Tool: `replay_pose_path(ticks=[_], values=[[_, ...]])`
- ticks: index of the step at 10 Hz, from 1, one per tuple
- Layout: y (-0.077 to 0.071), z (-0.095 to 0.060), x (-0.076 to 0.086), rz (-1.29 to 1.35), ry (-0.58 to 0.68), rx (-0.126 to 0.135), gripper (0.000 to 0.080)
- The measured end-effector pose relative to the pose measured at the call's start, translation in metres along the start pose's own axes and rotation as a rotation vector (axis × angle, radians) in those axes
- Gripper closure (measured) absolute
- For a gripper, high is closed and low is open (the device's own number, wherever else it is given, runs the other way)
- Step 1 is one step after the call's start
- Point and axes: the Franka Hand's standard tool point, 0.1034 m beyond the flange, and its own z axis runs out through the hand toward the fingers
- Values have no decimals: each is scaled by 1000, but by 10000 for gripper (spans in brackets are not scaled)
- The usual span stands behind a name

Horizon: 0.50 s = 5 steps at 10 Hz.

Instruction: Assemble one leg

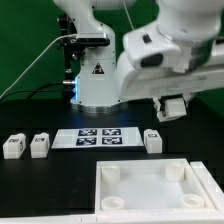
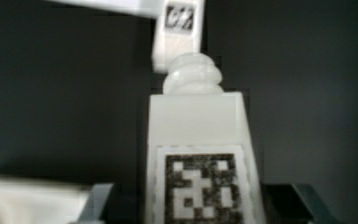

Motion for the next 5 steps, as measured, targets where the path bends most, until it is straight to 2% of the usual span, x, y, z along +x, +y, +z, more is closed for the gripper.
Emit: replay_pose_path(ticks=[1, 2, 3, 5], values=[[-5, -11, 4, -8, 74, -13, 509], [-5, -9, 10, -12, 201, -12, 509], [-4, -7, 7, -12, 265, -14, 509], [-2, -14, 18, -20, 454, -11, 509]])
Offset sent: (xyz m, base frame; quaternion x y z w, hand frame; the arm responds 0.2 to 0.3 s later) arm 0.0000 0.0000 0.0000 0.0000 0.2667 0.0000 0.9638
